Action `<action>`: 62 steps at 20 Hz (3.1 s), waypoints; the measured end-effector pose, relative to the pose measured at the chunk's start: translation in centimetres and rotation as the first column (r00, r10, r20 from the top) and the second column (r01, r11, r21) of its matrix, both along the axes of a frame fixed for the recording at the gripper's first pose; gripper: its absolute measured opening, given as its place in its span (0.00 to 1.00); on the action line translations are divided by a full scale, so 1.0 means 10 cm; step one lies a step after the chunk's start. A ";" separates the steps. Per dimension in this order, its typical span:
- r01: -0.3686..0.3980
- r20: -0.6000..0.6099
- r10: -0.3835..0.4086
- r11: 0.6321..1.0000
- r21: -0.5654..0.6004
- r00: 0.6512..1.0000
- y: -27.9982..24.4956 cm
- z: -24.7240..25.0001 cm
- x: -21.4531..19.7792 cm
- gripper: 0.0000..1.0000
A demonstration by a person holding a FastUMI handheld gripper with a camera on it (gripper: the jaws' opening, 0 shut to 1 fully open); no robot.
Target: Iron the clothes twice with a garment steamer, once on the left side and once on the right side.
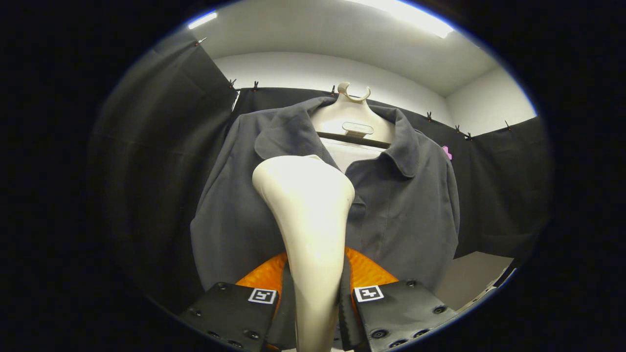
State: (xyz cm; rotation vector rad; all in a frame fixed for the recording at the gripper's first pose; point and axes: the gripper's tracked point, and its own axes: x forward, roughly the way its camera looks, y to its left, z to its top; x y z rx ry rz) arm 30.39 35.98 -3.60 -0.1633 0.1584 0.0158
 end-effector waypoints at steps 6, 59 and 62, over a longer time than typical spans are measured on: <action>-0.025 -0.057 0.026 1.000 0.011 0.998 0.06 -0.28 -0.12 0.44; 0.027 -0.217 -0.016 0.998 0.049 0.976 -0.79 -0.78 -1.34 0.44; 0.048 -0.175 -0.037 0.997 0.057 0.984 -0.98 -0.45 -1.32 0.44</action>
